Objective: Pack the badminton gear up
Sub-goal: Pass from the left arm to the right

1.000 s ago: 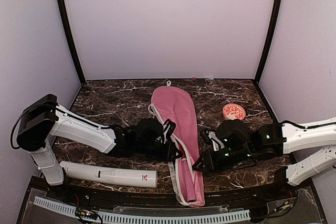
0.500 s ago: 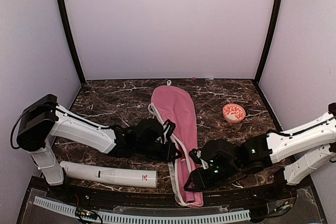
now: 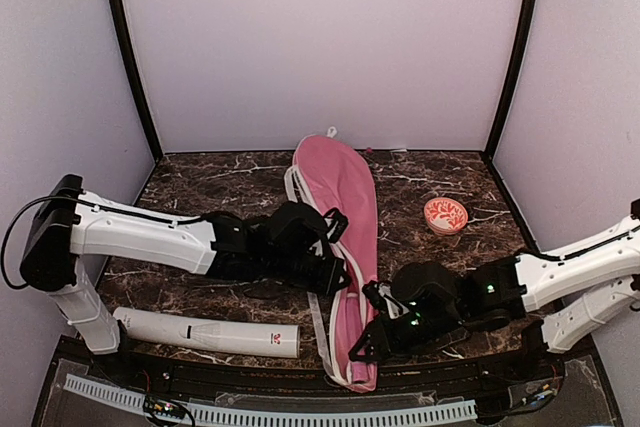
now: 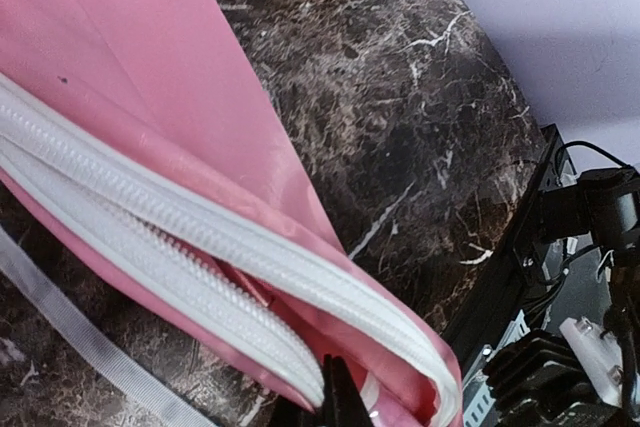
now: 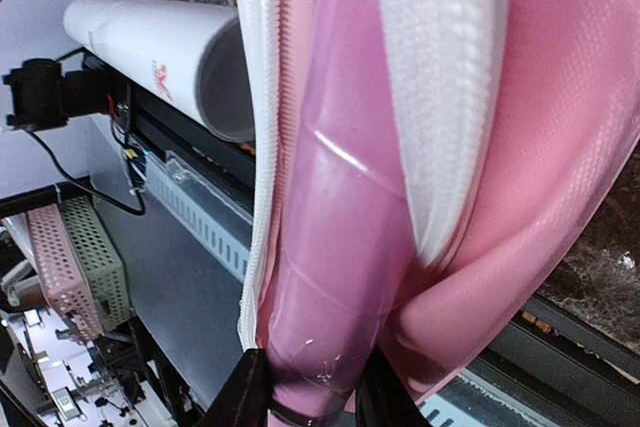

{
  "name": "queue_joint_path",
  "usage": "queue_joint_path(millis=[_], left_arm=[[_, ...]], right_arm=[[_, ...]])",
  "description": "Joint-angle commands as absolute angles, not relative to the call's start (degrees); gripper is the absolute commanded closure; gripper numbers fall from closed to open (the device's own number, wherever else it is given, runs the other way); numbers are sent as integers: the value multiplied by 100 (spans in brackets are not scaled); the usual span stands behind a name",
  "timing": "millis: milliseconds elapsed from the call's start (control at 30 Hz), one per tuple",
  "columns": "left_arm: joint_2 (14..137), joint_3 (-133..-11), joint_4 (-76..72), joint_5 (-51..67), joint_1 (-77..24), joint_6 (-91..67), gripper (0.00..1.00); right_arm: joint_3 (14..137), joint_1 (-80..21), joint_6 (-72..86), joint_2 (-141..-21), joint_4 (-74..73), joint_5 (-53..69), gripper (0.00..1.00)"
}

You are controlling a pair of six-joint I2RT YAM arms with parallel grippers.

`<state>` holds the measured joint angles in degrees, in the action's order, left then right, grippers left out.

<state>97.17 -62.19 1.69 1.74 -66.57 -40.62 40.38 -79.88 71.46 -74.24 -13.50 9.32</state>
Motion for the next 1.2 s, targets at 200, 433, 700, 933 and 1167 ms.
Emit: queue_joint_path(millis=[200, 433, 700, 933, 1167], left_arm=[[9744, -8198, 2571, -544, -6720, -3089, 100], [9715, -8166, 3056, -1044, -6732, -3144, 100], [9673, -8136, 3626, -1576, -6702, -3225, 100], [9551, -7991, 3539, -1562, -6637, -3113, 100], [9427, -6865, 1880, -706, -6636, -3479, 100]], right_arm=[[2990, -8024, 7910, -6155, -80, 385, 82], [2531, -8016, 8068, -5953, 223, 132, 82], [2199, -8016, 8180, -5243, 493, -494, 82], [1956, -8000, 8335, -4935, 744, -899, 83], [3194, -7981, 7573, -6140, 168, -726, 84]])
